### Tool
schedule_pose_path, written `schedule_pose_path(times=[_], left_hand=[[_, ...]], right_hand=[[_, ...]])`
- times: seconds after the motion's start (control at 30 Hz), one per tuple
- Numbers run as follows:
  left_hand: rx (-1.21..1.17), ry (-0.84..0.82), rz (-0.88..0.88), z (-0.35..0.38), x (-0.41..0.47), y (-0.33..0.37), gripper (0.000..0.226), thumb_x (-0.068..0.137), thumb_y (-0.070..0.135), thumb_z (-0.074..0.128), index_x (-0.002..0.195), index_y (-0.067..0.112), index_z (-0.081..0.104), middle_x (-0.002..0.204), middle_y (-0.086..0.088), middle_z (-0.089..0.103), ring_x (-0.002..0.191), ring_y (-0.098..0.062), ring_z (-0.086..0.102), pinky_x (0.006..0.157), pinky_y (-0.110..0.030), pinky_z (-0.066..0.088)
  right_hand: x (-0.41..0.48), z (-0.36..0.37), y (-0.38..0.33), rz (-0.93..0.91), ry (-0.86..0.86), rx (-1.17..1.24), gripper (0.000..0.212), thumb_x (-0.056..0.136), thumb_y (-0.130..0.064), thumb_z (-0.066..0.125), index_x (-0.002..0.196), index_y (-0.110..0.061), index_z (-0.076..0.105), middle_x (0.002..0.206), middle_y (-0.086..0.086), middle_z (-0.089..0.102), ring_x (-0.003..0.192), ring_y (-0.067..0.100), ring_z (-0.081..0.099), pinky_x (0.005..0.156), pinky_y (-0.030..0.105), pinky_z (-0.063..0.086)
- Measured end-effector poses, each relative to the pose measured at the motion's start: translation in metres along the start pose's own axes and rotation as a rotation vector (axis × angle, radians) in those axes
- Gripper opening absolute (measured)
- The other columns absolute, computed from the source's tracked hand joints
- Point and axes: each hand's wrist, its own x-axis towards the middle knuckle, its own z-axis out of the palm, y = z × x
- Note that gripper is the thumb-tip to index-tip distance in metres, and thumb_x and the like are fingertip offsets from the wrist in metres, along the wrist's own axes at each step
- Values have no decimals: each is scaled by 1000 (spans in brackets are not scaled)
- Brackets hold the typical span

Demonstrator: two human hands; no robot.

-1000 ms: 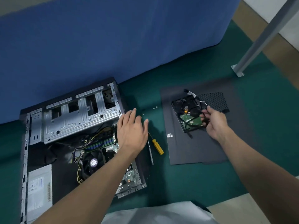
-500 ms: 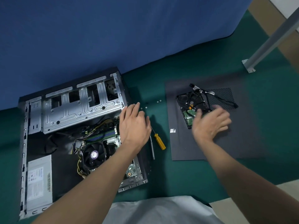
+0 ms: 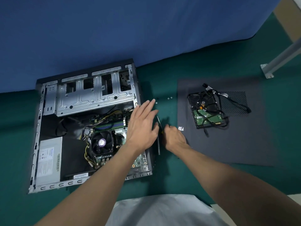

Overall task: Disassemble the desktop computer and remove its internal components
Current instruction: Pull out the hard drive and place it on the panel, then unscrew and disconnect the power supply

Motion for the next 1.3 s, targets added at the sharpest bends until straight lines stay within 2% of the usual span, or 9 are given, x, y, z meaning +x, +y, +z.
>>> schedule_pose_path(times=[0.1, 0.23, 0.4, 0.5, 0.63, 0.8, 1.0, 1.17, 1.3], left_hand=[[29, -17, 27, 1, -15, 0, 52, 91, 25, 56, 140, 9, 47, 161, -2, 17, 148, -14, 6, 116, -23, -15], [26, -51, 64, 0, -31, -6, 60, 98, 35, 44, 151, 13, 27, 162, 2, 4, 147, -8, -8, 118, -27, -11], [-46, -76, 86, -7, -67, -27, 65, 100, 54, 22, 155, 24, 3, 157, 14, -11, 142, 2, -17, 112, -18, -18], [-13, -61, 50, -14, -99, -53, 65, 101, 55, 21, 155, 24, 3, 159, 12, -6, 147, -4, -3, 113, -21, -14], [81, -34, -23, -28, -151, -97, 60, 102, 47, 23, 154, 18, 18, 161, 1, 14, 148, -14, 13, 116, -26, -6], [118, 45, -130, -51, -212, -143, 58, 102, 48, 22, 150, 16, 30, 160, -2, 22, 147, -16, 16, 118, -31, -2], [-37, 142, -498, -74, -257, -178, 74, 97, 51, 42, 153, 9, 15, 163, -6, 3, 149, -26, 2, 119, -42, 8], [-578, 159, -919, -82, -261, -193, 67, 91, 42, 62, 142, 7, 37, 141, -11, 50, 130, -34, 44, 105, -50, 39], [-747, 272, -1121, -84, -269, -197, 42, 93, 39, 61, 125, 13, 63, 106, -3, 68, 110, -28, 57, 95, -38, 47]], right_hand=[[-3, -7, -2, 39, -2, 7, 33, 80, 2, 56, 112, -2, 51, 113, 21, 61, 105, 39, 60, 77, 40, 49], [-10, -30, -14, 196, 121, 280, 26, 90, -17, 49, 115, -6, 49, 115, 20, 59, 105, 41, 57, 75, 36, 42], [-39, -54, -44, 107, 365, 487, 21, 98, -19, 44, 114, -7, 50, 112, 14, 60, 102, 31, 53, 75, 33, 38], [-68, -52, -77, 83, 438, 576, 20, 100, -22, 40, 116, -13, 49, 108, 9, 62, 93, 24, 50, 73, 32, 36], [-110, -25, -132, 6, 469, 580, 20, 102, -20, 36, 118, -14, 47, 115, 8, 60, 106, 29, 53, 84, 39, 42], [-152, 19, -193, -69, 508, 560, 21, 102, -17, 37, 121, -13, 45, 118, 9, 58, 108, 28, 52, 87, 40, 42], [-188, 59, -227, -99, 379, 638, 22, 102, -24, 39, 118, -12, 48, 106, 4, 57, 99, 23, 53, 85, 39, 44], [-203, 86, -237, -79, 216, 776, 17, 101, -27, 43, 103, -15, 54, 85, 0, 55, 74, 17, 48, 64, 29, 37], [-208, 94, -244, -90, 140, 858, 22, 100, -28, 44, 86, -16, 55, 76, -2, 57, 70, 18, 48, 65, 31, 37]])
